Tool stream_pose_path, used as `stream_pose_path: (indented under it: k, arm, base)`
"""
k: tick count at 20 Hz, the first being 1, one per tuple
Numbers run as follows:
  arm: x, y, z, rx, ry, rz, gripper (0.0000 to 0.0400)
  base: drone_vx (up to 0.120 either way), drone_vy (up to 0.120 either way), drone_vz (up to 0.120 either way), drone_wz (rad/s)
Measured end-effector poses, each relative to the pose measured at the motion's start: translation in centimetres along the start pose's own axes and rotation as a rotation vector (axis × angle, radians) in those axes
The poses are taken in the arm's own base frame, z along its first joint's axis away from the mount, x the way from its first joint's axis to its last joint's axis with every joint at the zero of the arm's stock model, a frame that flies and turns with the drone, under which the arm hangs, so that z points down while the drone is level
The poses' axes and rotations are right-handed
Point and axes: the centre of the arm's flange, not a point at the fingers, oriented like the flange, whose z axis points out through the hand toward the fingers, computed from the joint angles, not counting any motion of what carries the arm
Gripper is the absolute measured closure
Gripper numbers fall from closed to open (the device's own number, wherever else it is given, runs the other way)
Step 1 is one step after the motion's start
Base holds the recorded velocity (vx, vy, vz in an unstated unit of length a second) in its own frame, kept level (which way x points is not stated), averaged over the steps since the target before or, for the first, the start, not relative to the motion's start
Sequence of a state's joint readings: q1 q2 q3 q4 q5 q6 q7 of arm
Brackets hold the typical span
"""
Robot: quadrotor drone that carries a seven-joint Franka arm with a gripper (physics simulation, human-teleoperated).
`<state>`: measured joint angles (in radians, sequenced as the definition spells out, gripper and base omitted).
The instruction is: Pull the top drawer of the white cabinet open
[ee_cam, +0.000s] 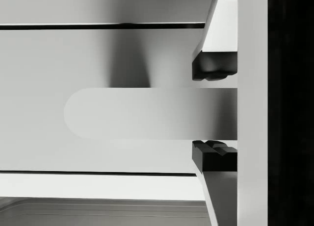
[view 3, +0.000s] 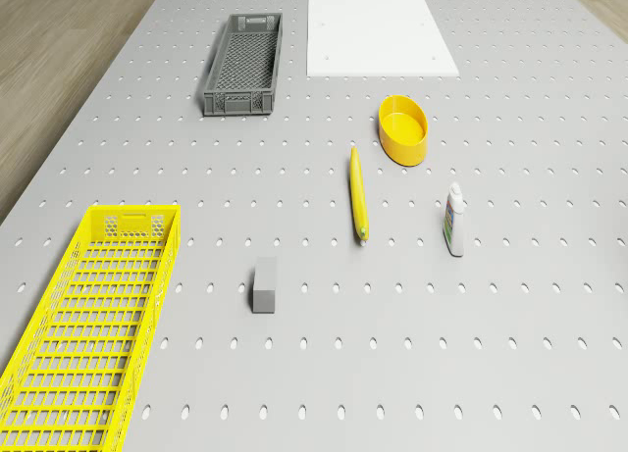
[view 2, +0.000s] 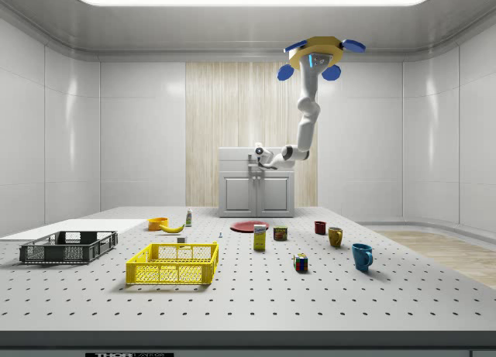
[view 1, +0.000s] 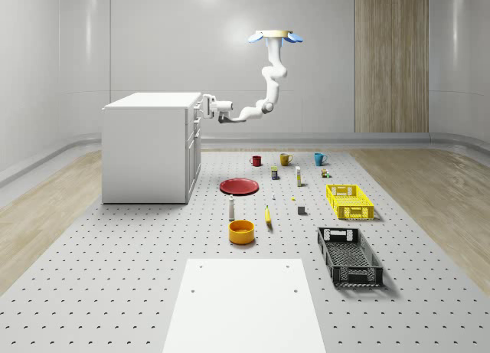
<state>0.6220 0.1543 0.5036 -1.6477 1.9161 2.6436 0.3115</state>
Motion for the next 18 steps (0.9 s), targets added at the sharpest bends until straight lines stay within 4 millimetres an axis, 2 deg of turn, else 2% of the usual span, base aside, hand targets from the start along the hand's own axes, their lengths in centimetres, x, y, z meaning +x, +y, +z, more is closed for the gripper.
stream_pose_path:
  k: [6,10,18]
  arm:
    - [0.01,-0.01,0.0,0.0,0.0,-0.005,0.0283]
    - [0.24,0.21,0.12,0.004,0.001,-0.032,0.0267]
    - [0.01,0.15,-0.78,0.001,-0.001,-0.006,0.0287]
  base:
    - [0.0,0.0,0.0,0.0]
    - [0.0,0.0,0.0,0.0]
    - [0.0,0.0,0.0,0.0]
